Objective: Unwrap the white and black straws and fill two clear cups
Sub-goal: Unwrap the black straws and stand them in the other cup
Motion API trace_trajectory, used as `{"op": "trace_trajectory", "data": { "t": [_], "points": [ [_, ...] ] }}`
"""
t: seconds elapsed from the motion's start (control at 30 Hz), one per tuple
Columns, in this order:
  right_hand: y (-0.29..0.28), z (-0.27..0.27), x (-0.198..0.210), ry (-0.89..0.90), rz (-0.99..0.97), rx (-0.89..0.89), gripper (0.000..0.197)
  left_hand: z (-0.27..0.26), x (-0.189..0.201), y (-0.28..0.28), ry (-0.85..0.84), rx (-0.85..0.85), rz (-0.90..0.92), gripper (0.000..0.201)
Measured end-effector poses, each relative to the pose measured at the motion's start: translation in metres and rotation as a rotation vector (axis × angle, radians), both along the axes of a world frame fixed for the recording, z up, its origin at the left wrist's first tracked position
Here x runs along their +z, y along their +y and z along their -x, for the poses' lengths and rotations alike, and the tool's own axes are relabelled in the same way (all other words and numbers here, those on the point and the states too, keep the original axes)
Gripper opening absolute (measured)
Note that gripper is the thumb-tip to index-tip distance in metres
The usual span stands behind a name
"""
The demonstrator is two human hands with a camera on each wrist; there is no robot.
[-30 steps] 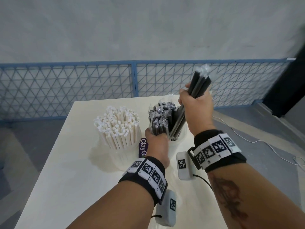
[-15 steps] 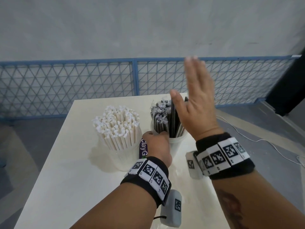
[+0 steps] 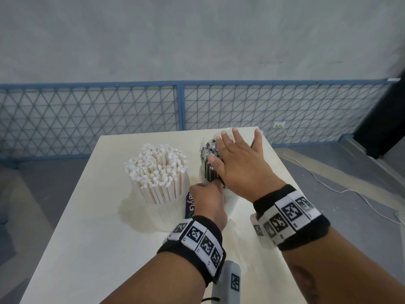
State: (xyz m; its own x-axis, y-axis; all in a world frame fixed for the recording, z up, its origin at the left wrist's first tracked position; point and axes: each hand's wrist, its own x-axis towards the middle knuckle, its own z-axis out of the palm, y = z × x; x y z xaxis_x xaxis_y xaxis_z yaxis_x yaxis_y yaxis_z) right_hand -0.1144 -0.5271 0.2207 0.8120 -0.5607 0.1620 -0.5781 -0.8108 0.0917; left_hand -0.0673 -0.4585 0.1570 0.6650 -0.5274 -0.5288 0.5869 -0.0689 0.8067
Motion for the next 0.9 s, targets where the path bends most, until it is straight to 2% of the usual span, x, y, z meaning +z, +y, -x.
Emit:
{"op": "trace_trajectory", "data": {
  "t": [0.07,0.13,0.2,0.3,0.37,0.47,0.57,0.63,0.7,0.8,0.87,0.9],
  "points": [
    [-0.005,0.01,0.018,-0.202,0.097,-0.033,0.06,0.0,0.002,0.0,0.038,0.02,-0.042,0.021],
    [-0.023,0.013,0.03,-0.365,0.039,-0.106,0.056,0.0,0.004,-0.001,0.111,0.055,-0.057,0.03],
    [-0.038,0.007,0.027,-0.329,-0.166,-0.124,0.06,0.001,0.003,-0.002,0.132,0.071,-0.043,0.038],
    [-0.041,-0.006,0.0,-0.229,-0.466,-0.063,0.063,0.004,0.004,-0.003,0.103,0.086,-0.021,0.034],
    [-0.037,-0.013,-0.013,-0.225,-0.543,-0.046,0.063,0.002,0.003,-0.005,0.105,0.118,-0.027,0.042],
    [-0.036,-0.025,-0.003,-0.113,-0.435,-0.063,0.065,-0.002,-0.001,-0.006,0.129,0.146,-0.03,0.038],
    [-0.034,-0.034,0.013,-0.222,-0.252,-0.054,0.07,-0.005,-0.005,-0.005,0.126,0.113,-0.077,0.028],
    [-0.028,-0.038,0.005,-0.191,-0.244,-0.059,0.069,-0.006,-0.007,-0.005,0.105,0.099,-0.09,0.024],
    [-0.025,-0.037,-0.007,-0.092,-0.273,-0.089,0.068,-0.005,-0.005,-0.003,0.108,0.091,-0.09,0.036],
    [-0.027,-0.037,-0.006,-0.065,-0.345,-0.109,0.07,-0.008,-0.004,0.003,0.077,0.008,-0.08,0.07],
    [-0.023,-0.029,0.008,-0.195,-0.462,-0.15,0.067,-0.011,-0.008,0.012,0.074,-0.139,-0.13,0.092],
    [-0.022,-0.022,0.016,-0.311,-0.513,-0.177,0.063,-0.013,-0.008,0.018,0.069,-0.233,-0.158,0.093]
  ]
}}
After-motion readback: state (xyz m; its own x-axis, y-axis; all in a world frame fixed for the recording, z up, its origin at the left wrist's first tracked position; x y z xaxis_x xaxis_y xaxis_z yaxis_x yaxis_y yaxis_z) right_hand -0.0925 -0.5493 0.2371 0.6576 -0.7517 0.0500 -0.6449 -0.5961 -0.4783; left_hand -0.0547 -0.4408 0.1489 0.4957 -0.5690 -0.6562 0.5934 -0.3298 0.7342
